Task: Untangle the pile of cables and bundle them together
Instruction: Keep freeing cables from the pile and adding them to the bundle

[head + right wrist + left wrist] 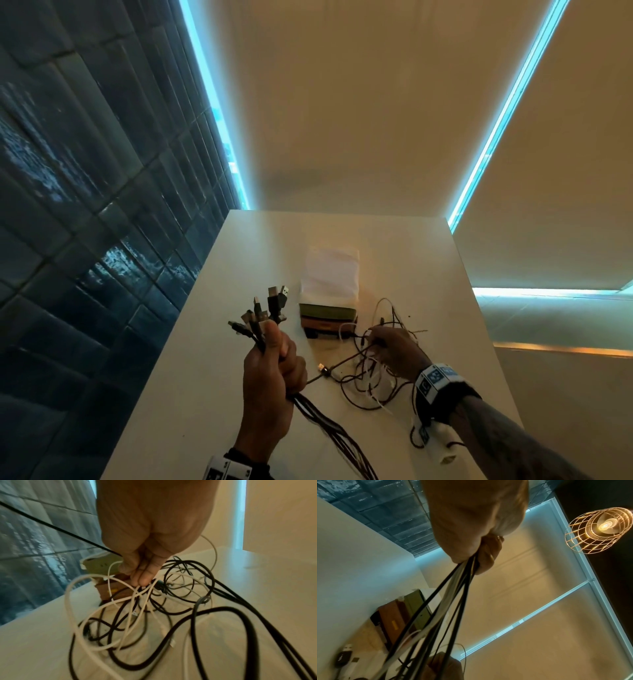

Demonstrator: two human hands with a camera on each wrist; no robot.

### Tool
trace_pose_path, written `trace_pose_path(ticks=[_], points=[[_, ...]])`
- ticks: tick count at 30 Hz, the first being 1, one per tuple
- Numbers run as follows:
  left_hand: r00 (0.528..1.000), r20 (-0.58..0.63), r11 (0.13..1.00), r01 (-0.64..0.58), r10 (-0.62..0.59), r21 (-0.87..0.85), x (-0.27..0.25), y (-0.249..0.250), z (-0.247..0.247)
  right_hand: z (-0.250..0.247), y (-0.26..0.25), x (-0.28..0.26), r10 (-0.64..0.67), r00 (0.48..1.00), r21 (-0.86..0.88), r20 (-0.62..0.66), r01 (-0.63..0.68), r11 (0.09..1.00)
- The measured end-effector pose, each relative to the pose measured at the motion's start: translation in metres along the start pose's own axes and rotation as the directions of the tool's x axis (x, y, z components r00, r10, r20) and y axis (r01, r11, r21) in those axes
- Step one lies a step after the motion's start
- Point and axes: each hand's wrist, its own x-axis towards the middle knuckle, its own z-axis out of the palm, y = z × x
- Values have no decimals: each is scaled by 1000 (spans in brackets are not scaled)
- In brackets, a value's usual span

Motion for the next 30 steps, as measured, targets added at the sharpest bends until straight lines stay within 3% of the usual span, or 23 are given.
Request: trace_pose_path(ticks=[4,7,12,15,18,25,30], points=[[999,-31,999,31,-30,9,2,2,-6,-4,3,2,147,987,121,-61,-139,983],[998,-47,999,35,-34,10,5,0,-6,-10,-19,10,163,980,291,-110,-125,949],[997,-73,980,7,7,201,10,-9,5,-24,-55,17,-26,969,235,-245,85,968],[989,-139,958,2,39,286,15,-14,13,-31,-76,11,-239,950,143,-199,269,952],[982,-176,942,-10,73,336,20,-16,19,-30,-92,3,-351,923,138,-157,372,918],[993,-109,869,18,42,495,27,-18,29,-25,-107,-5,-410,895,56,-173,425,904],[1000,-20,796,20,-10,605,29,-17,27,-22,-100,-11,-381,895,72,-231,406,911]])
